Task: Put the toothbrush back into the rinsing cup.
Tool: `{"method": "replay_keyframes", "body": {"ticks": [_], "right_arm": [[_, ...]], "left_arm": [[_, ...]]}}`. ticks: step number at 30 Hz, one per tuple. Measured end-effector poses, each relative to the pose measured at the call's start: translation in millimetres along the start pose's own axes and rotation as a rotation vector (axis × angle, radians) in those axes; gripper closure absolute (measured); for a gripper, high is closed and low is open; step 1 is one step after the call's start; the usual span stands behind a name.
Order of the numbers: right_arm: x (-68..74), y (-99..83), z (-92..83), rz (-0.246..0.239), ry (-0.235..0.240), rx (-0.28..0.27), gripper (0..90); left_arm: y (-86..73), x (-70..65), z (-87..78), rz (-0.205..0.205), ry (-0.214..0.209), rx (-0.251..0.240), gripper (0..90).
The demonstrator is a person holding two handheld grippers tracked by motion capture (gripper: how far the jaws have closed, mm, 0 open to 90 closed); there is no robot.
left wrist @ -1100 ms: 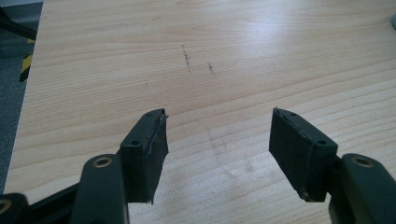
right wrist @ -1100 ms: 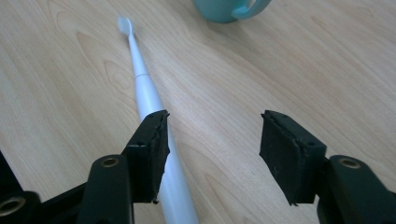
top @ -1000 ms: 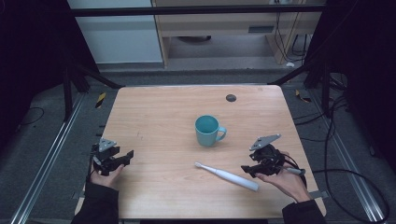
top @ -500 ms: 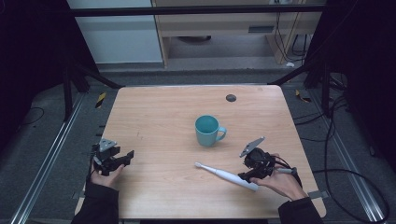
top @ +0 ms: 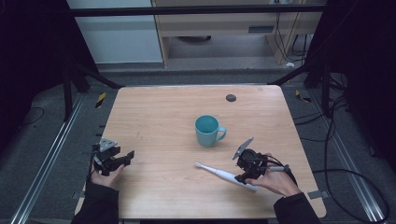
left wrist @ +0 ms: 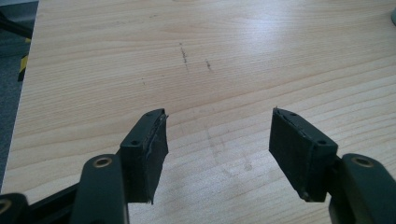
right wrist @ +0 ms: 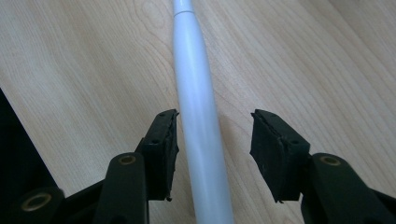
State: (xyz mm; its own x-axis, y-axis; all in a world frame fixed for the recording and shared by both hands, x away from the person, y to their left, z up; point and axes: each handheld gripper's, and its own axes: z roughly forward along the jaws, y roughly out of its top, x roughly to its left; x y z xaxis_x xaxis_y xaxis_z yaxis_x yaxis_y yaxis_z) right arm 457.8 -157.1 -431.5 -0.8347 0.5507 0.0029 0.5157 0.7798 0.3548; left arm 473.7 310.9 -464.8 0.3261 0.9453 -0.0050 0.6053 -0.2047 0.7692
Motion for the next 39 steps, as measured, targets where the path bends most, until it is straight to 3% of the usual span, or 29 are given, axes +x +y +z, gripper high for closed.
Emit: {"method": "replay_keyframes", "body": {"ticks": [25,39], "right_arm": [[2.8,7.9,27.7,-0.045,0.033,0.114,56.5],[4.5,11.1,40.7,-0.076,0.018,0.172,61.4]], "left_arm": [[-0.1,0.0,1.0,0.003,0.001,0.01,36.4],[-0.3,-0.2,1.5,0.0,0.005,0.01,36.6]]}}
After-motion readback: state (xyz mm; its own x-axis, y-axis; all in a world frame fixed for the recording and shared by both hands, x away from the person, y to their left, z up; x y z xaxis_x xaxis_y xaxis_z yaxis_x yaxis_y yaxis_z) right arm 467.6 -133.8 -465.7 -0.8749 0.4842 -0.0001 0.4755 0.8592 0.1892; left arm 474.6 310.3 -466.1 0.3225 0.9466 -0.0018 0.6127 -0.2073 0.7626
